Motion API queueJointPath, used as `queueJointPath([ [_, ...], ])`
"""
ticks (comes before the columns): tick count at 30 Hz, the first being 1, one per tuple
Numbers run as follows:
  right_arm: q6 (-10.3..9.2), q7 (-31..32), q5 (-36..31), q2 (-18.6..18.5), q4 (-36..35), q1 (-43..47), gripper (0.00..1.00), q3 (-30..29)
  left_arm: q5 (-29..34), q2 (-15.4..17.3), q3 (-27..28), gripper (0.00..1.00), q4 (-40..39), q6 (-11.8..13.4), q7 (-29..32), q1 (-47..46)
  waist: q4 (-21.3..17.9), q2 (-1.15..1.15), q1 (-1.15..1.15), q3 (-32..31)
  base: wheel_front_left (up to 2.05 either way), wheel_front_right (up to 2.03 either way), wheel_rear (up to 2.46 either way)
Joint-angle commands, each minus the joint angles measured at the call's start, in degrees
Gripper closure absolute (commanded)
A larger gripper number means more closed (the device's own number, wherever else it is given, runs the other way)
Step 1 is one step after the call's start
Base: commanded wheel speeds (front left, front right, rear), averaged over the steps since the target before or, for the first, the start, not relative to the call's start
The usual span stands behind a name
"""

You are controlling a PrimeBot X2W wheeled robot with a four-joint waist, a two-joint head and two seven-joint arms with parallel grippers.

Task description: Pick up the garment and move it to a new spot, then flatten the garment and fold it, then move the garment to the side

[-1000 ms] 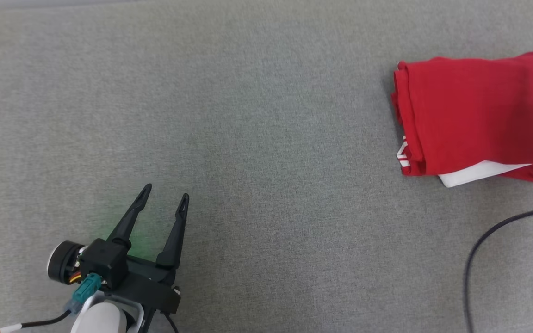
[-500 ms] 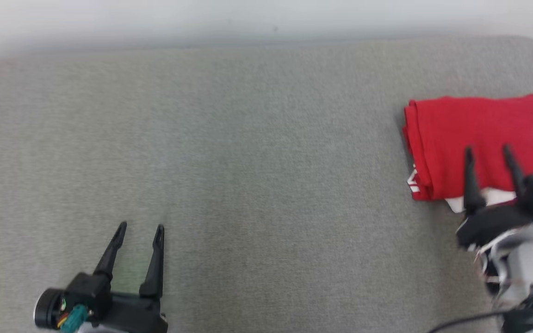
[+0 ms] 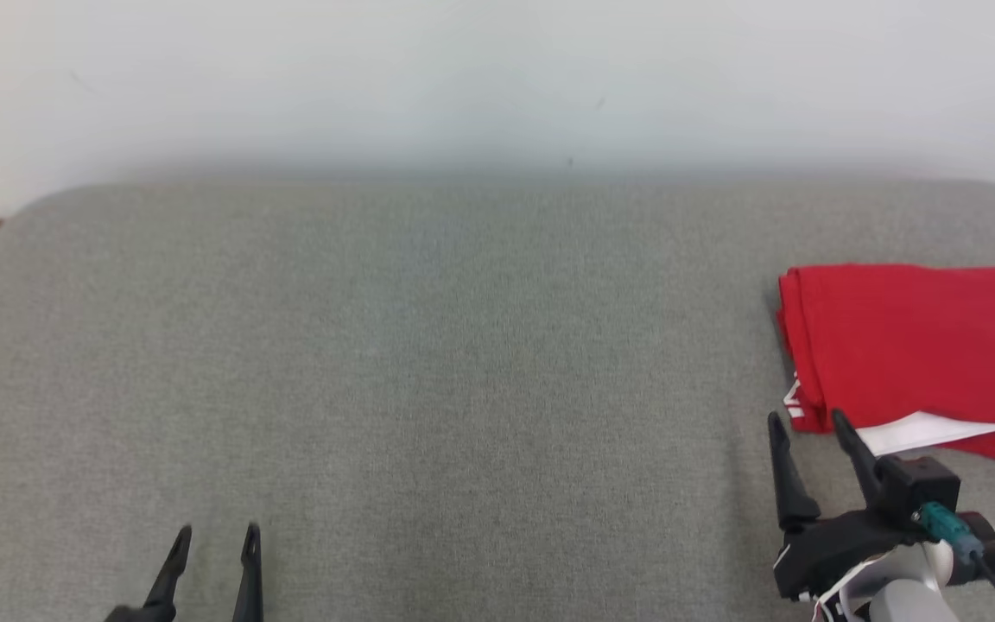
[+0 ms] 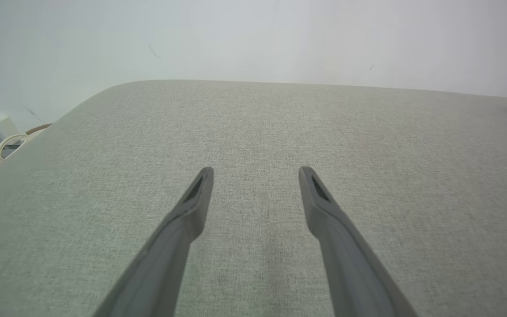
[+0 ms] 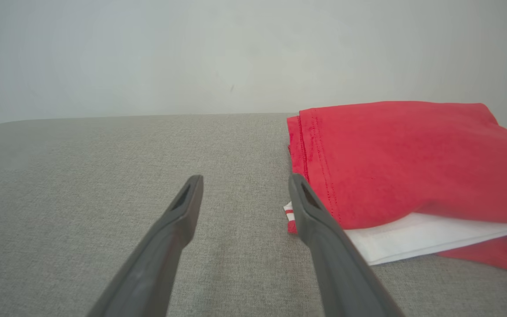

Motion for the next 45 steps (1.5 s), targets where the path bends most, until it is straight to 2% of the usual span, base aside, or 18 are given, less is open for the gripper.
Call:
queueJointPath([
  [1,-0.05,-0.05,0.36,0.13,-0.44,0.84,0.0,0.29,0.1,-0.02,0.34,0.0,0.05,0.13,-0.21,1.24,0.36,0.0,0.01,-2.28,0.0,0.0,0.0],
  [16,-0.05,-0.05,0.12,2.11,-2.98,6.86,0.0,2.75,1.44,0.96,2.92,0.0,-0.97,0.95,-0.21,4.57,-1.82,0.0,0.01,-5.19,0.0,0.0,0.0],
  [30,-0.05,-0.05,0.7,0.92,-6.24,8.42,0.0,4.68,1.19,0.79,4.08,0.0,-1.02,1.08,-0.21,5.92,-3.02,0.0,0.01,-5.88,0.0,0.0,0.0],
  [40,-0.05,-0.05,-0.9,2.19,-6.56,8.61,0.0,2.63,1.56,0.79,3.95,0.0,-0.92,1.36,-0.21,5.63,-3.29,0.0,0.01,-5.84,0.0,0.0,0.0],
  [45,-0.05,-0.05,-1.36,2.05,-6.81,8.87,0.0,2.59,0.4,0.66,4.41,0.0,-1.06,0.62,-0.21,5.73,-3.38,0.0,0.01,-5.77,0.0,0.0,0.0],
])
